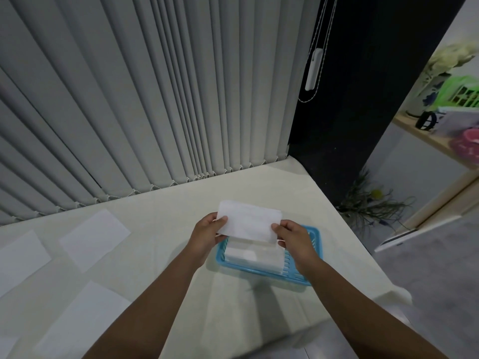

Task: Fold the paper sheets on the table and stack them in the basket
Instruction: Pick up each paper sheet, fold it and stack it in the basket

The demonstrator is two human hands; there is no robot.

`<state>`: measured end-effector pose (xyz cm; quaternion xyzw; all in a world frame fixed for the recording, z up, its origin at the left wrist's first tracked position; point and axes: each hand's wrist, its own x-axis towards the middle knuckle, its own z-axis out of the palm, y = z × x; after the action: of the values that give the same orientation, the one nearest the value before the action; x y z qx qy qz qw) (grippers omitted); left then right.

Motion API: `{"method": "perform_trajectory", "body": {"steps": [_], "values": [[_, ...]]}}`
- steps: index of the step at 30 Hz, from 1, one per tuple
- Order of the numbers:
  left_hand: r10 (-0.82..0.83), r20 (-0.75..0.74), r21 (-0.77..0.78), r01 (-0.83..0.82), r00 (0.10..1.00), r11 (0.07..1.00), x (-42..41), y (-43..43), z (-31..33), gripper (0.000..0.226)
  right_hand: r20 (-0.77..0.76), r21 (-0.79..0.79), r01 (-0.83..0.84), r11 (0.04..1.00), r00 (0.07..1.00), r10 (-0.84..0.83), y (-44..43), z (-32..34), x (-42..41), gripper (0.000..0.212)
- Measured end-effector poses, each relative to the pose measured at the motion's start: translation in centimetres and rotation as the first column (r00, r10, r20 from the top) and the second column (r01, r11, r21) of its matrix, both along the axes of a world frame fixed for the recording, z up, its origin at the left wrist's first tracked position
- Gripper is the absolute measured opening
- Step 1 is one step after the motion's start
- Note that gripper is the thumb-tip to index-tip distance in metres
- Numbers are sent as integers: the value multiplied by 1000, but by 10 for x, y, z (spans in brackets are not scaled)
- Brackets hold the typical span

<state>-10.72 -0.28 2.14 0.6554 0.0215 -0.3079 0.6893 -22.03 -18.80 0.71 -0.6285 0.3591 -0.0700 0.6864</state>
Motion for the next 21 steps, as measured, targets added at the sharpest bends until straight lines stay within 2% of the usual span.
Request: {"method": "perform_trajectory", "body": {"steps": [5,10,16,21], "values": [[115,81,86,-122,990,989,5,-3,3,11,-7,-61,36,997,999,-37,-1,5,1,19],[139,138,130,-157,981,979,3,0,3,9,-21,-73,57,996,998,-59,1,10,-4,9],[95,168,173,-124,981,977,-2,1,-6,6,-42,-27,74,997,996,-75,0,3,-13,11],[12,155,221,-46,988,974,-5,-2,-16,16,-56,-14,70,997,996,-71,-2,-3,-21,20]]}}
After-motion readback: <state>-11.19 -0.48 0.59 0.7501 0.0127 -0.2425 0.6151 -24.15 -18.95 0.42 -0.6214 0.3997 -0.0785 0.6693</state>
